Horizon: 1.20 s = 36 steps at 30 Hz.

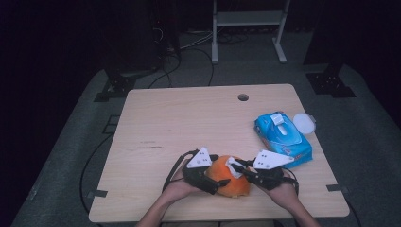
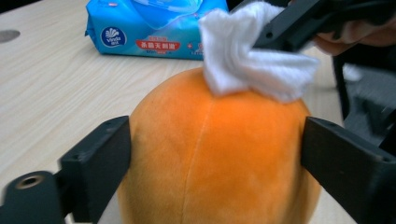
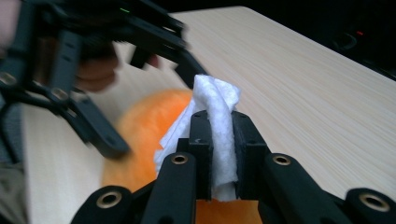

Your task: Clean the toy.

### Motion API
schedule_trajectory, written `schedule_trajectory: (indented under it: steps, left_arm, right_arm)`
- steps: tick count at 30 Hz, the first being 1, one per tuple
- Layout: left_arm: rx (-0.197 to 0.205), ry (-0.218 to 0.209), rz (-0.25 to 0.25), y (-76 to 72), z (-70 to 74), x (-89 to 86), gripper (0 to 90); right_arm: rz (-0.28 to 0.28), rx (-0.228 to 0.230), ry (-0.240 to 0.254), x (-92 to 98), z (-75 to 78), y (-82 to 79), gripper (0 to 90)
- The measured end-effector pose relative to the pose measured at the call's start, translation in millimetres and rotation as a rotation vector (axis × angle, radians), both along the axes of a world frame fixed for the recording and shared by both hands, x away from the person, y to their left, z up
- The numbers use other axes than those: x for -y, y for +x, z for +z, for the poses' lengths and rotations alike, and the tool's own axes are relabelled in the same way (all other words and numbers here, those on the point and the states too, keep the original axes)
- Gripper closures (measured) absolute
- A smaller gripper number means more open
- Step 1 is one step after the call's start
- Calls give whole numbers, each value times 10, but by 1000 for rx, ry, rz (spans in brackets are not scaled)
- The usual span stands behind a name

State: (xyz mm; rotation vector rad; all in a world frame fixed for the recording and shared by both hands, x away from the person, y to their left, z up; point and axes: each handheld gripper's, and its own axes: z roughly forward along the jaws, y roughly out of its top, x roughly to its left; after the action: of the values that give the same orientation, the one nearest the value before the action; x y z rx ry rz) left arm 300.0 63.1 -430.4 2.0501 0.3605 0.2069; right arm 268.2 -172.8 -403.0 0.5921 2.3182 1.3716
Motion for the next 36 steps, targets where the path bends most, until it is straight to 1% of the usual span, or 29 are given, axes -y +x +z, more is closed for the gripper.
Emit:
schedule_trajectory:
  steps: [1,2,3,4,6,8,9,10,12,13,14,15,16,17,18,19,20,21,24,25,26,27,28,29,31,32,33,34,36]
  left_arm:
    - [22,23,-4,-10,-16,-10,169]
    - [19,18,-3,-12,-30,-26,199]
    - [15,11,-3,8,-58,-91,221]
    - [5,12,4,24,-70,-119,233]
    - [-16,10,15,54,-95,-166,243]
    - [-22,2,14,61,-106,-186,243]
    - [-14,1,15,54,-99,-173,237]
    - [-5,0,13,44,-82,-149,209]
    - [10,-9,5,39,-31,-92,121]
    - [7,-12,-1,34,-14,-61,99]
    - [7,-12,-1,34,-14,-61,96]
    - [21,9,-16,20,-17,-12,99]
    - [30,12,-16,12,-32,-12,130]
    - [36,19,-16,15,-44,-32,156]
    - [36,19,-16,15,-44,-32,196]
    - [28,11,-6,36,-66,-97,229]
    - [28,11,-6,36,-66,-97,244]
    - [6,0,15,69,-88,-153,255]
    - [-18,-9,37,107,-110,-216,265]
    - [-22,-9,44,119,-116,-237,269]
    - [-22,-9,44,119,-116,-237,273]
    - [-44,-21,60,150,-130,-272,274]
    - [-44,-21,60,150,-130,-272,275]
    - [-59,-26,69,170,-141,-293,276]
    - [-66,-30,75,182,-147,-309,276]
    - [-66,-30,75,182,-147,-309,276]
    - [-76,-35,79,189,-150,-321,276]
    - [-86,-43,78,206,-158,-341,277]
    - [-90,-49,82,212,-164,-348,281]
  right_arm:
    - [5,8,-19,-32,-3,-12,792]
    - [6,9,-23,-32,-7,-7,792]
    - [3,1,-19,-15,-17,6,792]
    - [-4,-4,-21,10,-29,27,792]
    - [-33,-4,-48,68,-66,58,792]
    - [-49,-19,-47,135,-97,78,792]
    - [-54,-20,-52,156,-102,76,792]
    - [-57,-21,-52,162,-102,70,792]
    - [-63,-16,-55,144,-97,60,792]
    - [-59,-10,-45,124,-91,58,792]
    - [-45,-14,-27,103,-78,56,791]
    - [-27,-22,-7,73,-65,50,791]
    - [-14,-12,-8,39,-58,46,791]
    - [-8,-2,-22,10,-56,39,791]
    - [-8,-2,-22,10,-56,39,791]
    - [-11,1,-32,13,-64,48,791]
    - [-17,-3,-33,29,-67,57,792]
    - [-28,-2,-41,56,-75,69,792]
    - [-61,-10,-49,149,-108,81,792]
    - [-68,-11,-59,177,-116,74,792]
    - [-68,-11,-59,177,-116,74,792]
    - [-72,-18,-52,196,-120,52,792]
    - [-72,-18,-52,196,-120,52,792]
    - [-61,-2,-57,146,-100,17,792]
    - [-32,12,-49,68,-65,-31,792]
    - [-32,12,-49,68,-65,-31,792]
    - [-7,22,-45,22,-48,-65,792]
    - [-4,23,-47,25,-50,-63,792]
    - [-9,18,-49,42,-58,-53,792]
